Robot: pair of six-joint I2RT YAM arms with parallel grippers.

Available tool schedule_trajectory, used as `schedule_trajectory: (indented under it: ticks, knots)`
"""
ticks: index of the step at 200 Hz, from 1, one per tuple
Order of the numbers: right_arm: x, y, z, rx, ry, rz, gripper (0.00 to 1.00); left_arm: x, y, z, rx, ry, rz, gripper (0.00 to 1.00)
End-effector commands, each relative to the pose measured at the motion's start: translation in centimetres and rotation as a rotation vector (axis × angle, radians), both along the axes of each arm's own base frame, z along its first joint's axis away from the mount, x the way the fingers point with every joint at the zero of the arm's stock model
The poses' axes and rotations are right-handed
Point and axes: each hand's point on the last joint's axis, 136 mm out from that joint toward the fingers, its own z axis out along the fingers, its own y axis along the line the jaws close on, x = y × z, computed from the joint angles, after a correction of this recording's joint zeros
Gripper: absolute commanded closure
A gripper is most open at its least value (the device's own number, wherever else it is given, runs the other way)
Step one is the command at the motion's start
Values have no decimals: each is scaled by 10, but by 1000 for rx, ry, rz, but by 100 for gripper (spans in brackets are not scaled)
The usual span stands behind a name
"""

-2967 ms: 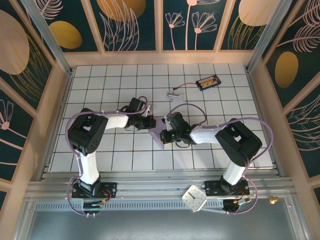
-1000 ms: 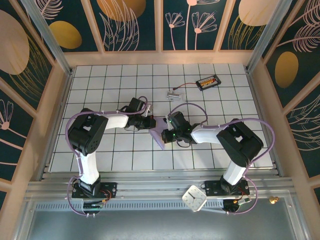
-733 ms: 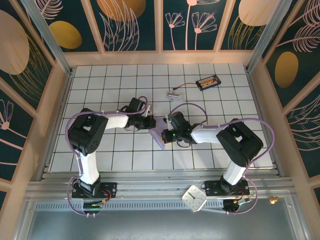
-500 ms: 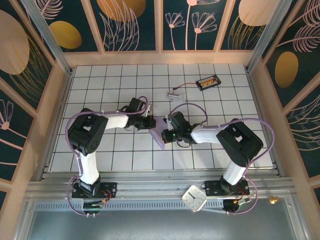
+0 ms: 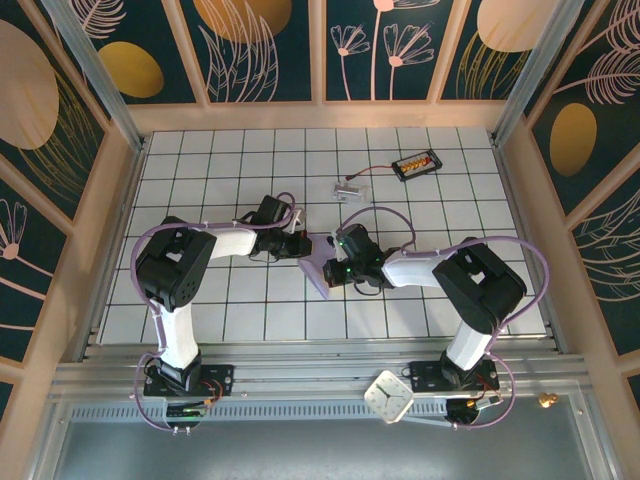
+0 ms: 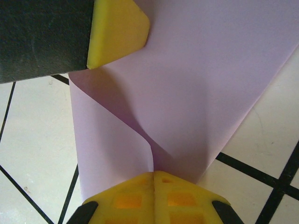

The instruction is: Fold a paper plane with a square sheet of paper (pick it up from the middle)

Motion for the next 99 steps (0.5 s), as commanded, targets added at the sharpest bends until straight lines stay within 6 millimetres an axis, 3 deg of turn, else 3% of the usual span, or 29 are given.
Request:
schedule_trajectory:
  ticks: [1, 99]
  knots:
    - [-2, -12, -11, -45, 3, -12, 98, -11, 5, -14, 46, 54, -15, 97]
    - [-12, -25, -28, -103, 51, -27, 100, 3, 0, 2, 32, 21, -1, 86]
